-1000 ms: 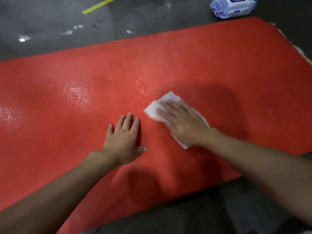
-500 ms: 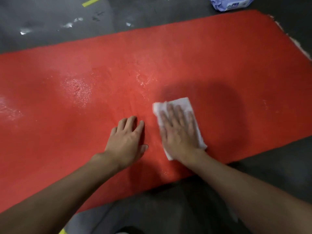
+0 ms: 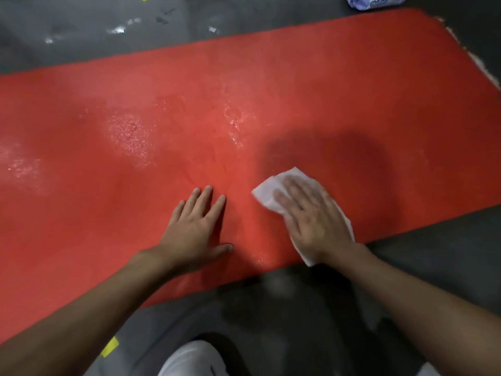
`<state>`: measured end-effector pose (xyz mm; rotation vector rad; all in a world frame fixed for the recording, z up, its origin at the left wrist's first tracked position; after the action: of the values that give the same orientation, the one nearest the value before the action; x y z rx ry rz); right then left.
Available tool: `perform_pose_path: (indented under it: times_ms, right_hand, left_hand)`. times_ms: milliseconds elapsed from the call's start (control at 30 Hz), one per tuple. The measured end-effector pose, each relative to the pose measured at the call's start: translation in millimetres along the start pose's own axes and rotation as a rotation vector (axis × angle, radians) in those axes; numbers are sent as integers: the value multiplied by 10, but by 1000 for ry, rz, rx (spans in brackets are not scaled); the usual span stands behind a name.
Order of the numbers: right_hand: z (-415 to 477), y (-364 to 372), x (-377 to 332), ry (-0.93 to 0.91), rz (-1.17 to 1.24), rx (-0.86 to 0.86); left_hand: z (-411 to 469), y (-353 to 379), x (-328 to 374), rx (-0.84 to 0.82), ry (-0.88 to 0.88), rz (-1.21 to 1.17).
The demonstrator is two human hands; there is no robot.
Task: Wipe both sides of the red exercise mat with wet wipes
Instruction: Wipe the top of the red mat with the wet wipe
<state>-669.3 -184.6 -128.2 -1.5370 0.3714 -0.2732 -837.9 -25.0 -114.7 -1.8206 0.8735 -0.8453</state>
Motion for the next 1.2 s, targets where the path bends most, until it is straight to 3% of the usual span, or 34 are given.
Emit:
perform_pose_path:
  times_ms: [67, 100, 133, 200, 267, 300, 400, 433, 500, 567, 600, 700, 733, 867, 933, 1000, 1033, 1133, 1200]
  right_hand:
    - [-63, 18, -38, 316, -30, 51]
    - [-114, 64, -230, 365, -28, 54]
    - [-156, 104, -461, 316, -18, 59]
    - [-242, 152, -702, 24, -23, 18]
    - [-223, 120, -500, -155, -39, 24]
    - [-187, 78, -368, -112, -34, 56]
    - [-153, 50, -351, 298, -18, 97]
    - [-154, 85, -577, 289, 2, 87]
    - [-181, 138, -942, 40, 15, 62]
    - [-133, 137, -843, -181, -19, 34]
    - [-82, 110, -711, -184, -32, 40]
    - [19, 76, -514, 212, -1, 62]
    - [13, 108, -666, 252, 16, 54]
    - [-26, 181, -916, -216, -29, -5]
    - [116, 106, -644, -147, -39, -8]
    - [204, 72, -566, 151, -23, 1]
    - [201, 104, -696, 207, -15, -4]
    - [157, 156, -1007, -77, -17, -41]
    - [247, 121, -753, -192, -28, -66]
  left_hand:
    - [-11, 29, -24, -45, 13, 1]
    - [1, 26, -18, -53, 7, -11]
    - [20, 17, -1, -54, 1, -25]
    - [24, 4, 28, -37, -16, -54]
    - [-13, 13, -13, 1, -41, -89]
    - [-44, 22, -55, 16, -59, -108]
    - [-71, 35, -126, 52, -89, -106]
    - [-45, 13, -102, 64, -89, -79]
    - [12, -80, -69, 114, -98, -60]
    - [48, -180, -129, 148, -107, -86]
    - [50, -198, -183, 146, -106, -95]
    - [61, -198, -325, 150, -110, -109]
    - [84, -206, -331, 163, -118, -117]
    - [175, -248, -355, 217, -180, -129]
    - [177, -188, -436, 179, -202, -94]
    - [168, -140, -487, 170, -193, -64]
    - [175, -147, -497, 188, -189, -53]
    - [203, -210, -520, 228, -199, -34]
    - [198, -209, -577, 227, -217, -44]
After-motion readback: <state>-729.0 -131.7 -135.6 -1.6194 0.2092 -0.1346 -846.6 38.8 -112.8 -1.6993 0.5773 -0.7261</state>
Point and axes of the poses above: each hand's wrist, its own z-axis towards the middle knuckle, its own y-axis out of the palm, x = y × z, the point moved 6 cm from there along z, towards the middle knuckle, and after that the axes turned 4 degrees about x, right-handed, at the moved point
